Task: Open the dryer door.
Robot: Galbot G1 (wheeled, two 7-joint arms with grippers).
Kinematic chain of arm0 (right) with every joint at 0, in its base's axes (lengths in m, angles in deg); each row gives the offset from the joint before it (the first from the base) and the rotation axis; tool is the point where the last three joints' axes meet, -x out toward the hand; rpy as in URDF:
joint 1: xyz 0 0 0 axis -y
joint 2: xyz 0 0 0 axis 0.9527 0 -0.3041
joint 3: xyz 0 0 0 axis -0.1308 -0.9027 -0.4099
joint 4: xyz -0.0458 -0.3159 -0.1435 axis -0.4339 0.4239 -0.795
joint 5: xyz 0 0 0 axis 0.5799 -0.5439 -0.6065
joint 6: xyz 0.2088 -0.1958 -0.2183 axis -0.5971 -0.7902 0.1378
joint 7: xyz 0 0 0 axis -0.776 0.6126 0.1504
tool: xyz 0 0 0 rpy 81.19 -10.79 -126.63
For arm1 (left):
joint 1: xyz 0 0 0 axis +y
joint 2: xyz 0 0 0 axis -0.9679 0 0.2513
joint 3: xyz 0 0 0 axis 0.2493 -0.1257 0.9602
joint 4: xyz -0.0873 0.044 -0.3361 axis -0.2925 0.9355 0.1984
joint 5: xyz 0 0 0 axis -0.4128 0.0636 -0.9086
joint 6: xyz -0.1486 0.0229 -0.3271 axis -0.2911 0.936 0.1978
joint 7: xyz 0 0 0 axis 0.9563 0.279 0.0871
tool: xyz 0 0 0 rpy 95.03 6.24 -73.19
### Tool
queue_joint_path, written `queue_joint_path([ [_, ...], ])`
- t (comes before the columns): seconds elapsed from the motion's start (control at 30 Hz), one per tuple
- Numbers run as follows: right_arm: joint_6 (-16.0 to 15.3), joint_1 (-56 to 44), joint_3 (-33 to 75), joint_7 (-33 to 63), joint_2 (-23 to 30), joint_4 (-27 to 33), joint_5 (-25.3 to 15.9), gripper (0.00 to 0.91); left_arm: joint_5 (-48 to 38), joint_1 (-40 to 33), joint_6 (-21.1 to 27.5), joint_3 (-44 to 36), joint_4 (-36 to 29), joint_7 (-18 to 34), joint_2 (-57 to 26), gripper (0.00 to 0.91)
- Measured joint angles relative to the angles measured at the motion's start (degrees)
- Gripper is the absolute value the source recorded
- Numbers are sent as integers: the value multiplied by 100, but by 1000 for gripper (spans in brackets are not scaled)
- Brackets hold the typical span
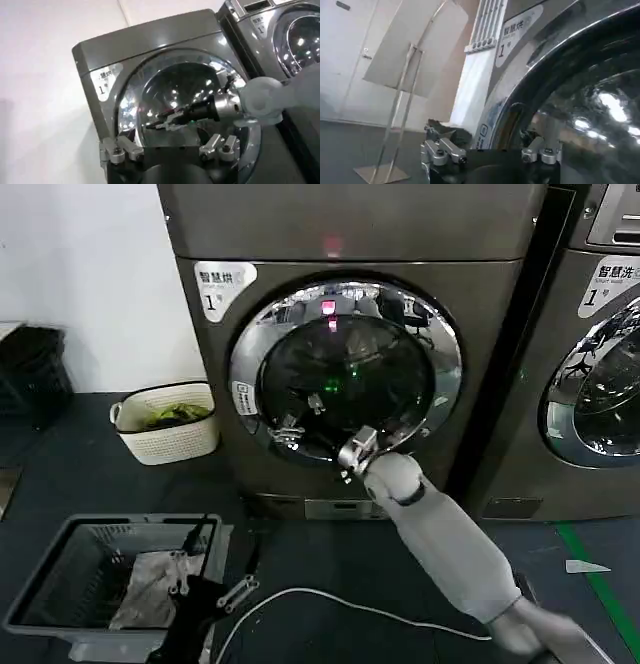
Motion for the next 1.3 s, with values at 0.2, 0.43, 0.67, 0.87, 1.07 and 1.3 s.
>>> queue_joint_path([
  [0.2, 35, 101, -61, 33, 177, 225, -86, 907, -14, 46, -30, 52, -15, 0, 0, 907],
  [0.43, 107, 219, -87, 12, 365, 517, -152, 907, -17, 102, -73, 75, -27, 0, -2, 907],
  [0.67, 197, 342, -91, -33, 515, 842, -180, 907, -10, 188, -124, 85, -44, 4, 0, 907],
  [0.87, 258, 438, -112, -145, 629, 1042, -180, 907, -11, 219, -143, 95, -52, 5, 3, 907],
  [1.07, 390, 548, -156, -425, 680, 1241, -123, 907, -8, 236, -154, 103, -52, 5, 6, 907],
  [1.3, 649, 634, -254, -893, 648, 1414, 123, 907, -20, 245, -164, 135, -46, 7, 4, 907],
])
